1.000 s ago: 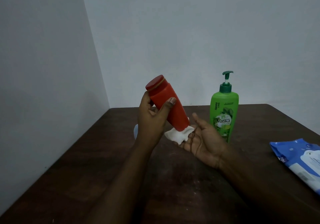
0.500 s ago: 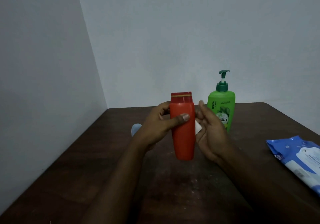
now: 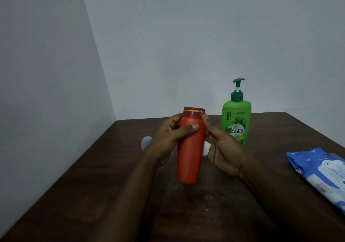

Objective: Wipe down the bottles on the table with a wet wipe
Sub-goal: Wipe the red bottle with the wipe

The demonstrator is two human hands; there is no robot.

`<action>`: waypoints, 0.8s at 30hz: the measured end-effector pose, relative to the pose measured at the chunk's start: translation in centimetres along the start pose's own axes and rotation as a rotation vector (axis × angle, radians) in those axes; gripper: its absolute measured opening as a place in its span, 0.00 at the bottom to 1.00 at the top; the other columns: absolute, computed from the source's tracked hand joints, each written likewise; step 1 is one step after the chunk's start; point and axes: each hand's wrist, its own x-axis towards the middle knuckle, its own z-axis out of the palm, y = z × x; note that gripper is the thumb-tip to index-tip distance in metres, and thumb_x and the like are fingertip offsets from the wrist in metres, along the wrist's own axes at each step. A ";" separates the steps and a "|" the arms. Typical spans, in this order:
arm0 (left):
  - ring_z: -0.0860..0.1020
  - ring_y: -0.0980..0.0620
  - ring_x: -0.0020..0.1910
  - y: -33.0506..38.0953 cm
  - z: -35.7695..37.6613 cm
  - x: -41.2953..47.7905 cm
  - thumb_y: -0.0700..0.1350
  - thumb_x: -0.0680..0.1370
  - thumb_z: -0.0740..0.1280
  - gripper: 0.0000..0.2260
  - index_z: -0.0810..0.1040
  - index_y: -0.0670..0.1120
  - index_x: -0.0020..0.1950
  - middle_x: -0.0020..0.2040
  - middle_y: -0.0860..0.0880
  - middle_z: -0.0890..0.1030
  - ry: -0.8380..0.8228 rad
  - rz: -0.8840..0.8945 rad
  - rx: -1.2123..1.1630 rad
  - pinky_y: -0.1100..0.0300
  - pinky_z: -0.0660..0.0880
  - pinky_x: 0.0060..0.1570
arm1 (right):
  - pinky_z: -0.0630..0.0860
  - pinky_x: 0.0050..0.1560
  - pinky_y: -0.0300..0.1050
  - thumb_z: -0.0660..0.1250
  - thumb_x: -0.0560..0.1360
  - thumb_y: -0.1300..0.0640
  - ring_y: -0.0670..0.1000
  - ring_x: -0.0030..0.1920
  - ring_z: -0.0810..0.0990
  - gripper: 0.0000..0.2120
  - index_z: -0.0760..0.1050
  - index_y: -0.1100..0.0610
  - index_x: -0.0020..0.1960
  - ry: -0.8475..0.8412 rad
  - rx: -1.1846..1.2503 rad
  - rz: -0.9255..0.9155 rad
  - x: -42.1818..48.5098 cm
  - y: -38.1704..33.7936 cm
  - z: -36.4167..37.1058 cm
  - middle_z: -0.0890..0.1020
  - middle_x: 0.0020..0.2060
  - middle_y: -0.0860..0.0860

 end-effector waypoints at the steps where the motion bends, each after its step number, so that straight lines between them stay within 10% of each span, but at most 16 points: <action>1: 0.84 0.43 0.60 0.0 -0.1 0.0 0.41 0.77 0.75 0.17 0.81 0.47 0.65 0.59 0.44 0.86 -0.005 0.001 0.024 0.44 0.81 0.60 | 0.77 0.65 0.64 0.62 0.82 0.44 0.58 0.63 0.83 0.22 0.80 0.59 0.65 -0.010 0.051 -0.014 -0.1 -0.1 0.1 0.84 0.62 0.60; 13: 0.83 0.45 0.59 0.2 -0.1 -0.1 0.38 0.75 0.76 0.21 0.80 0.45 0.68 0.59 0.43 0.85 -0.014 0.047 -0.096 0.50 0.81 0.58 | 0.82 0.61 0.56 0.74 0.72 0.61 0.61 0.61 0.83 0.25 0.75 0.62 0.68 -0.210 -0.052 -0.013 -0.2 1.5 -0.6 0.83 0.61 0.62; 24: 0.85 0.51 0.57 0.8 -0.2 0.1 0.43 0.71 0.74 0.17 0.81 0.48 0.60 0.53 0.51 0.88 0.159 0.136 -0.195 0.53 0.81 0.59 | 0.79 0.62 0.62 0.82 0.64 0.50 0.64 0.56 0.85 0.29 0.81 0.62 0.60 -0.086 -0.487 0.057 0.2 0.8 -1.5 0.85 0.54 0.64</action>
